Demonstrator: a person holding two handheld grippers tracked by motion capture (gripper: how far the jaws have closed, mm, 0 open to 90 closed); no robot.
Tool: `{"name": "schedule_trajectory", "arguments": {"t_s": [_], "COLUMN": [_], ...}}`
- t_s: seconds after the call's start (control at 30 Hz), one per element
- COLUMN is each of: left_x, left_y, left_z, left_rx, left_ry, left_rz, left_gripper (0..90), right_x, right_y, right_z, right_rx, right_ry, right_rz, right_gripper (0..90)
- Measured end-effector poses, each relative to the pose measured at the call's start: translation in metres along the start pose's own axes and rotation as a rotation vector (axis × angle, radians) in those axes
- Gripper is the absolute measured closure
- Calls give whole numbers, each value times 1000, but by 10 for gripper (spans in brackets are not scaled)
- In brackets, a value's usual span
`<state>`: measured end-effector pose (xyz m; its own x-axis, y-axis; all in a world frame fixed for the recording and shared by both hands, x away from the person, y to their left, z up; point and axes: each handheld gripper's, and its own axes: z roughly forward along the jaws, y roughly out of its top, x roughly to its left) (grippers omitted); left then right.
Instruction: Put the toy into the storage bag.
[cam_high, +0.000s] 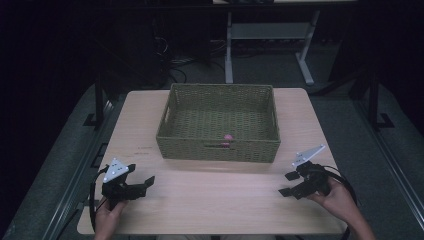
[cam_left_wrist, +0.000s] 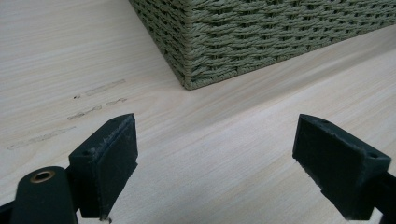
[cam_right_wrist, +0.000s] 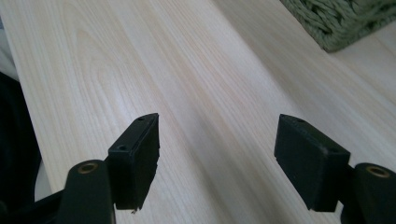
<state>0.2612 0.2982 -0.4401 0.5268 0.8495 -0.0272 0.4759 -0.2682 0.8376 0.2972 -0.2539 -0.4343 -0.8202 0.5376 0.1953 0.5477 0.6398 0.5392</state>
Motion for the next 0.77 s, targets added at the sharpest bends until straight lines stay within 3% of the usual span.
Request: {"name": "schedule_trajectory", "arguments": {"t_s": [0.47,0.77], "left_x": [-1,0], "left_y": [0,1], "left_z": [1,2], "left_rx": [2,2], "left_ry": [-2,-4], "left_rz": [2,2], "left_gripper": [134,134], "right_x": [-2,2], "right_y": [-23,-34], "right_z": [-6,-8], "right_rx": [-28,-57], "right_ry": [-27,-39], "right_rz": [46,49], "right_gripper": [305,295]}}
